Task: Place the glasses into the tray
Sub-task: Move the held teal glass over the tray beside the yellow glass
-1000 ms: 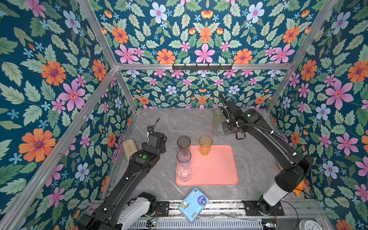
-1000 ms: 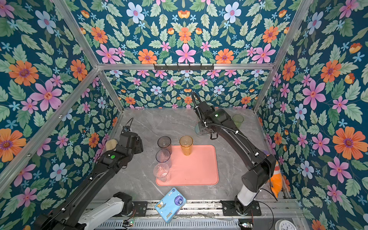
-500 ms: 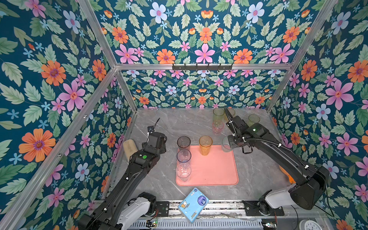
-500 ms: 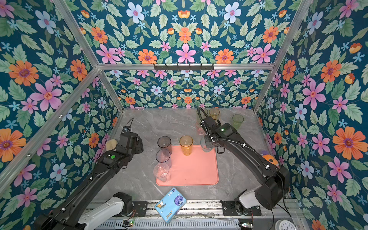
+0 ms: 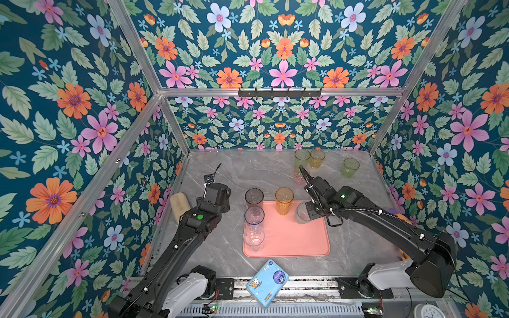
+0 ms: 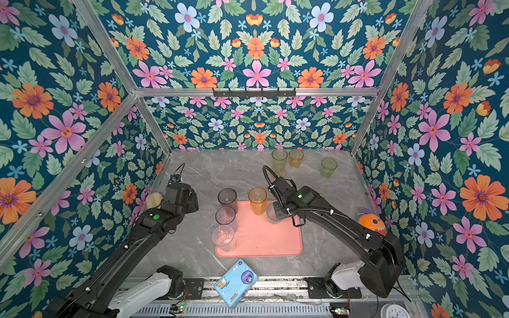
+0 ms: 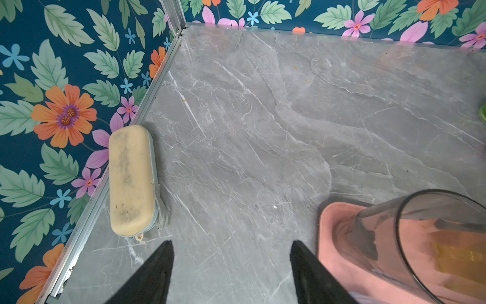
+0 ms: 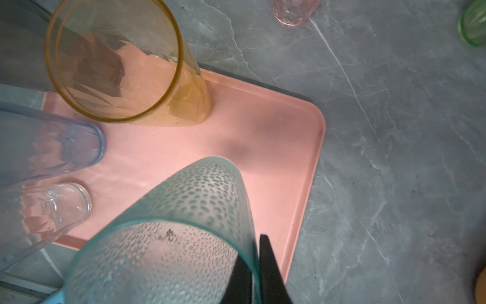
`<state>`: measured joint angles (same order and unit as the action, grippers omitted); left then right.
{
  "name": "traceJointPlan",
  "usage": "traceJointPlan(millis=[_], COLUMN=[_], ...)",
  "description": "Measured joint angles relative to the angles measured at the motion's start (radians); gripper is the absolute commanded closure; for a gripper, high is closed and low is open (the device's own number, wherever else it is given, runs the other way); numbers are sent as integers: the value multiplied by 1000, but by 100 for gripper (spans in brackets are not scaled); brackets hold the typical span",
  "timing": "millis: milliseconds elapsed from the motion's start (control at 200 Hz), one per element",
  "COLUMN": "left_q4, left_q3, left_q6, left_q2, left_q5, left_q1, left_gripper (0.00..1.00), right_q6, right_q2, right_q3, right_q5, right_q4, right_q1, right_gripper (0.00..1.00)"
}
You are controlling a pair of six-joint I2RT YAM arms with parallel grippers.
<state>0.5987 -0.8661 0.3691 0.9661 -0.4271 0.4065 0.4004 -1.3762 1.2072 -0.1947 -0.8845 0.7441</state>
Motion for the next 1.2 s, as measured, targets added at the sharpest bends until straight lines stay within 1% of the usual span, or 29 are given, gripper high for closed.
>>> traceJointPlan(millis=[200, 345, 510, 755, 1200], left_q4=[0, 0, 0, 0, 0], left_q3=[0, 0, 0, 0, 2], left_q6=[0, 0, 0, 0, 0], left_q2=[-1, -2, 0, 2, -4], left_q5=[0, 0, 0, 0, 0], left_q1=[0, 0, 0, 0, 0], left_gripper=[27, 27, 27, 27, 28], right_q6=[56, 97, 128, 148, 149], right_q2=[-10, -24, -68, -145, -190], right_q3=[-55, -72, -75, -20, 3], right_q5=[55, 69, 110, 110, 98], right_q4=[72, 115, 145, 144, 133], right_q1=[22, 23, 41, 84, 85], right_gripper=[100, 100, 100, 100, 100])
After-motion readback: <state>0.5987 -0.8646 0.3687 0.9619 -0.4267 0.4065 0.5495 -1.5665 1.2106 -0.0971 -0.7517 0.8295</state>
